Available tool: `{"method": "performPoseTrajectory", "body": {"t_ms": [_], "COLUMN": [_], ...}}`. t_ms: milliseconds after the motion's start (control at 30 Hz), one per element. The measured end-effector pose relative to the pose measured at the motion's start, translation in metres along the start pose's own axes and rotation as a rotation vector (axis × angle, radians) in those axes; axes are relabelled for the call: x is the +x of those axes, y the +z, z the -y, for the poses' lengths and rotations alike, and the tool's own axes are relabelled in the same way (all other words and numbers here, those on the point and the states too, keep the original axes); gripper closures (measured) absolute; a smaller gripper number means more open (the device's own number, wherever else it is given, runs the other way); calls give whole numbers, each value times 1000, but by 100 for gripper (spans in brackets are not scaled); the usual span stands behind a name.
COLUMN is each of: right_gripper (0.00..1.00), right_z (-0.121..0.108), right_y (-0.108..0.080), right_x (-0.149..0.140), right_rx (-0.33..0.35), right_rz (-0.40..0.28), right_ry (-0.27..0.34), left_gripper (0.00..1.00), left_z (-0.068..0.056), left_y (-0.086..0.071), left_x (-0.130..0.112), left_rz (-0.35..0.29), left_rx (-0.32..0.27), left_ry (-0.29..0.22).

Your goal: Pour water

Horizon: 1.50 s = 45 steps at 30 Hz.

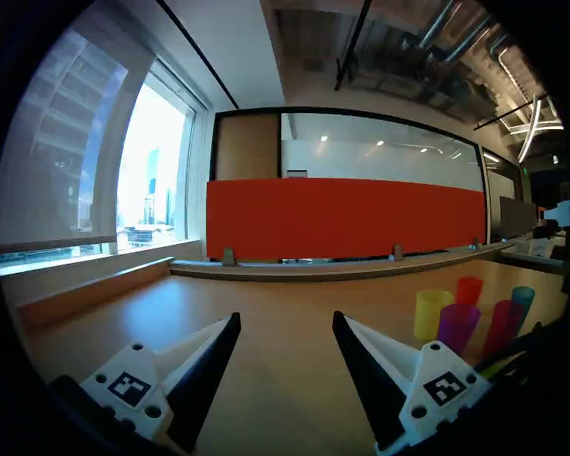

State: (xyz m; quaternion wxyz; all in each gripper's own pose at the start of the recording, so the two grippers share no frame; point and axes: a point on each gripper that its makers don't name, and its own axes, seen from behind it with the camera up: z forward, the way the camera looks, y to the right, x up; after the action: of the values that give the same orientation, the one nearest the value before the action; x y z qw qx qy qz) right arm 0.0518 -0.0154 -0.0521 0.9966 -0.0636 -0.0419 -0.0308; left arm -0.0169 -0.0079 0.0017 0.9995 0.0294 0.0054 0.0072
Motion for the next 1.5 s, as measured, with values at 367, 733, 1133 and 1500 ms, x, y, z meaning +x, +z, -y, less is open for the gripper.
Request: {"method": "performPoseTrajectory", "body": {"t_ms": [367, 733, 1133, 1500], "right_gripper": [0, 0, 0, 0], "right_z": [-2, -12, -30, -26], "right_y": [-1, -5, -3, 6], "right_x": [-3, 6, 1, 1], "right_rx": [5, 7, -3, 26], "right_rz": [-1, -53, -100, -141], "right_ry": [-7, -1, 31, 47], "left_gripper": [11, 11, 11, 11], "left_z": [0, 0, 1, 1], "left_y": [0, -1, -1, -1], "left_x": [-1, 0, 0, 0], "left_rz": [4, 5, 6, 6], "left_rx": [-2, -1, 0, 0], "left_ry": [1, 3, 2, 2]}}
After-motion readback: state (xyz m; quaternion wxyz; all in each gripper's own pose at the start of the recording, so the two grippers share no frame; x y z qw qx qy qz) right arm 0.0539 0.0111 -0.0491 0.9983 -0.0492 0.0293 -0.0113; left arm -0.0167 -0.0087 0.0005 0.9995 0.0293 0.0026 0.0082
